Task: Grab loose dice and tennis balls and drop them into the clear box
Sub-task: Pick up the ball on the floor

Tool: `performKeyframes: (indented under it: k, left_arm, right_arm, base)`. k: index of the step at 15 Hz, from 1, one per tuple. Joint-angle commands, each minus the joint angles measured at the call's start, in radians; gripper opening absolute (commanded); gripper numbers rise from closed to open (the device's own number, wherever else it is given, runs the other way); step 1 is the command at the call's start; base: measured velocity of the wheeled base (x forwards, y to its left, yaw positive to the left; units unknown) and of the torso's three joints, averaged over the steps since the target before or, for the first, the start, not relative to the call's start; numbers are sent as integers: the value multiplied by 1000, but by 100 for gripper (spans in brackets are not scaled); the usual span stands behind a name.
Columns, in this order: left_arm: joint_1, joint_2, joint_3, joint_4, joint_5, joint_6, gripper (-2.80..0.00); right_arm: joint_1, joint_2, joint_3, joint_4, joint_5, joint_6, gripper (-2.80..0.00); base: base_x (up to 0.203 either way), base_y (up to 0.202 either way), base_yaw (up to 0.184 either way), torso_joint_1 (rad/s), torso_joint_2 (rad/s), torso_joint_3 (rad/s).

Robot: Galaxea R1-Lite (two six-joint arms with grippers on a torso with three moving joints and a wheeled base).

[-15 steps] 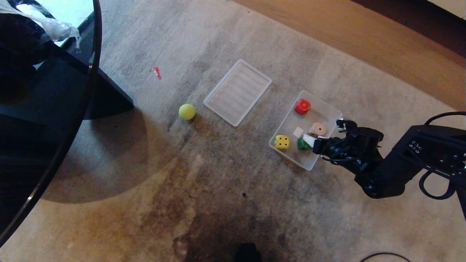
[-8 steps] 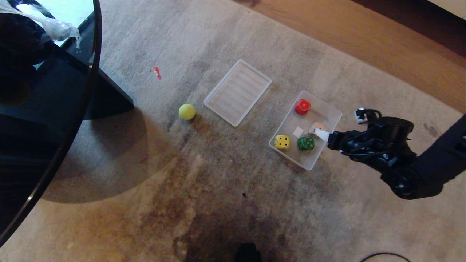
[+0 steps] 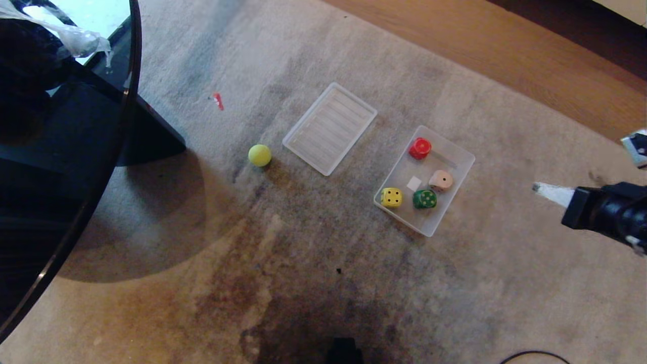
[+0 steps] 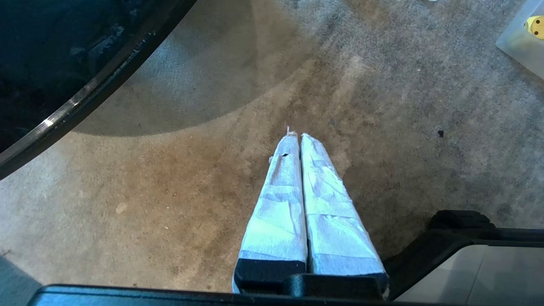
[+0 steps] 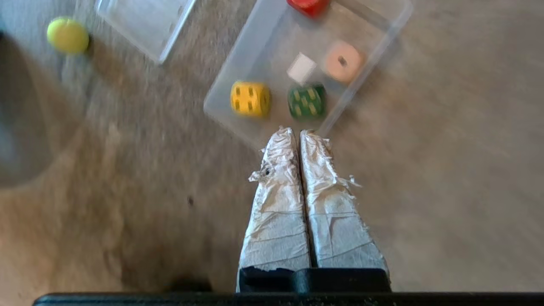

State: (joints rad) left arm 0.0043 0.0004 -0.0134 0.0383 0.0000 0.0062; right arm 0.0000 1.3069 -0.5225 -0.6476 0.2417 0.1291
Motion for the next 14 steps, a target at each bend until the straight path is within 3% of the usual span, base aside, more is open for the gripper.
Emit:
performKeyframes:
  k: [1, 5, 7, 9, 11, 14]
  left_arm:
    - [0, 0, 0, 0, 0, 0, -280]
    - [0, 0, 1, 0, 0, 0, -280]
    - [0, 0, 1, 0, 0, 0, -280]
    - [0, 0, 0, 0, 0, 0, -280]
    - [0, 0, 0, 0, 0, 0, -280]
    - [0, 0, 0, 0, 0, 0, -280]
  right_arm:
    - [-13, -369, 80, 203, 1, -33, -280]
    - [-56, -778, 176, 729, -22, -123, -280]
    - [-76, -913, 249, 878, -51, -152, -280]
    - [-100, -1006, 334, 906, -94, -184, -280]
    - [-110, -1019, 434, 809, -187, -206, -280]
    - [-112, -1019, 504, 695, -211, -233, -280]
  base:
    - [0, 0, 0, 0, 0, 0]
    - [0, 0, 0, 0, 0, 0]
    - [0, 0, 0, 0, 0, 0]
    - [0, 0, 0, 0, 0, 0]
    - [0, 0, 0, 0, 0, 0]
    - [0, 0, 0, 0, 0, 0]
